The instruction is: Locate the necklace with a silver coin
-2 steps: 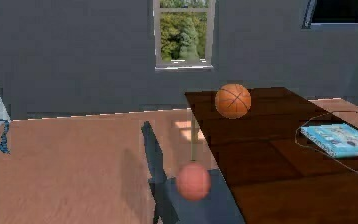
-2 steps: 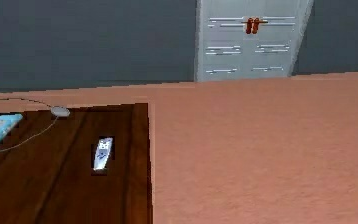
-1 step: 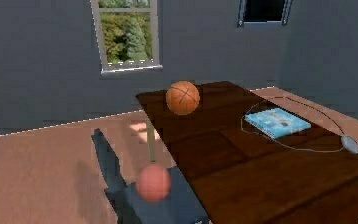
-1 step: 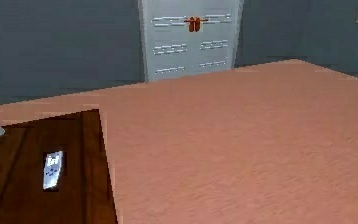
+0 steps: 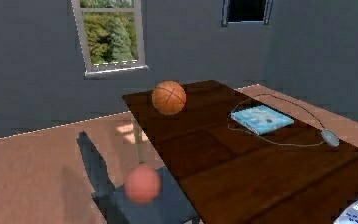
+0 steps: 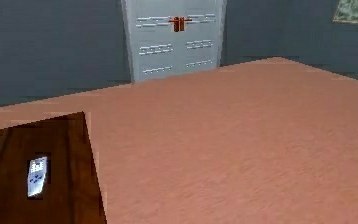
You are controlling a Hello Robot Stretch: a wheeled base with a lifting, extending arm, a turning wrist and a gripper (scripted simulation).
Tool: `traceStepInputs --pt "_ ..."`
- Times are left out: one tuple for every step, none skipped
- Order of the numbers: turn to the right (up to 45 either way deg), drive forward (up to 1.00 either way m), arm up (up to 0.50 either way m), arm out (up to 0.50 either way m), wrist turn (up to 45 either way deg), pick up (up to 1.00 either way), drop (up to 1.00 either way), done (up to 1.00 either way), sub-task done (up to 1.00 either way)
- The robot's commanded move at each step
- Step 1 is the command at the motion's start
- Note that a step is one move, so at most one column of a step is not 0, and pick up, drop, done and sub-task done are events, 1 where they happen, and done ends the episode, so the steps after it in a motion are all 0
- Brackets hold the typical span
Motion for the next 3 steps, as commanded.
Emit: traceStepInputs --pt "0.0 0.10 0.00 0.00 0.0 0.00 0.00 0.00 0.00" --pt "36.0 0.00 0.00 0.00 0.0 0.00 0.00 0.00 0.00" --pt "0.0 0.00 0.00 0.00 0.0 0.00 0.00 1.00 0.00"
